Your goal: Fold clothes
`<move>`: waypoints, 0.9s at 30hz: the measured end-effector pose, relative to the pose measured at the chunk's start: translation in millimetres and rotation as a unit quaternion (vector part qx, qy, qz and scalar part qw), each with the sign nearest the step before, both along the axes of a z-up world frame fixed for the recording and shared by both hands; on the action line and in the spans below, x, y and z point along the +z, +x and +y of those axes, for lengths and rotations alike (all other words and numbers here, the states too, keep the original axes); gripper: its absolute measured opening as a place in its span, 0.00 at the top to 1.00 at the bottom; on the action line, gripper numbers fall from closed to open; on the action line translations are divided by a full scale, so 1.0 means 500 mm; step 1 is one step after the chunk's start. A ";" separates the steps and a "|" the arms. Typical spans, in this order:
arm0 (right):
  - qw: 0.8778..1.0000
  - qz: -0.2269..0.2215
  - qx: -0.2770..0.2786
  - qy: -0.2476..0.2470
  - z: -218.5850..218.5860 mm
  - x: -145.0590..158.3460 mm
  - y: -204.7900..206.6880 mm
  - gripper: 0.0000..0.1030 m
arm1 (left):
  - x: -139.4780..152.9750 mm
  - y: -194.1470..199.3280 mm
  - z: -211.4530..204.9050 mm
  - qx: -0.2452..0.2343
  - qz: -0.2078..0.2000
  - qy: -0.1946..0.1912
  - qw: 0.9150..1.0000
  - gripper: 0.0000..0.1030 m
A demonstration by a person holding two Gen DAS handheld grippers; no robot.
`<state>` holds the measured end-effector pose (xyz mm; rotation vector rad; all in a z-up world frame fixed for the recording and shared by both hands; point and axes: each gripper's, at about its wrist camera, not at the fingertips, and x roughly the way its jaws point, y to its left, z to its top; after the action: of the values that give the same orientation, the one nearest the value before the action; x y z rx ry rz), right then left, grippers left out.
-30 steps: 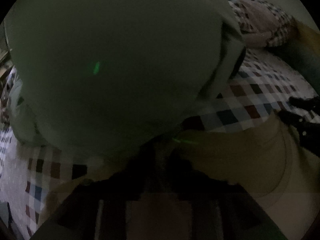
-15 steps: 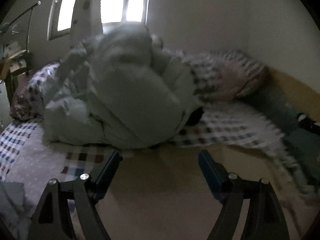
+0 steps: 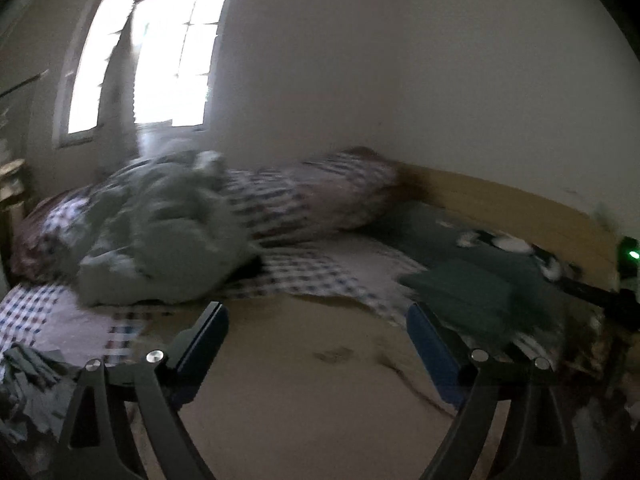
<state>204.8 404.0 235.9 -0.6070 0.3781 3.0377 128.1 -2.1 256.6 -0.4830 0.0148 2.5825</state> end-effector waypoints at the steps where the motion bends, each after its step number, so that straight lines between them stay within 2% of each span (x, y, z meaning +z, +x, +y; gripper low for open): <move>1: 1.000 0.002 -0.010 -0.011 0.013 -0.010 0.039 0.20 | -0.003 0.035 0.031 -0.017 0.003 -0.007 1.000 0.10; 5: 0.998 -0.010 -0.066 -0.003 0.039 -0.064 0.142 0.19 | -0.048 0.142 0.159 -0.079 -0.017 -0.015 0.997 0.10; 8: 0.996 -0.015 -0.091 0.002 0.052 -0.107 0.187 0.19 | -0.105 0.201 0.258 -0.110 -0.046 -0.021 0.993 0.10; 10: 0.995 -0.017 -0.100 -0.006 0.061 -0.138 0.210 0.19 | -0.152 0.236 0.320 -0.118 -0.053 -0.037 0.991 0.10; 16: 0.991 -0.012 -0.126 -0.040 0.095 -0.222 0.263 0.19 | -0.289 0.317 0.462 -0.090 -0.021 -0.124 0.988 0.10; 20: 0.990 -0.018 -0.136 -0.045 0.122 -0.250 0.297 0.19 | -0.364 0.343 0.529 -0.074 -0.003 -0.162 0.984 0.10; 22: 0.989 -0.007 -0.138 -0.054 0.136 -0.251 0.315 0.19 | -0.403 0.356 0.571 -0.074 0.003 -0.191 0.979 0.10; 27: 0.987 -0.003 -0.148 -0.064 0.159 -0.255 0.342 0.19 | -0.483 0.387 0.659 -0.094 0.035 -0.270 0.958 0.10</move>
<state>375.8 483.5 108.5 -0.5138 0.6089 2.7432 321.6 327.3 15.2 -0.5481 0.7688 2.3831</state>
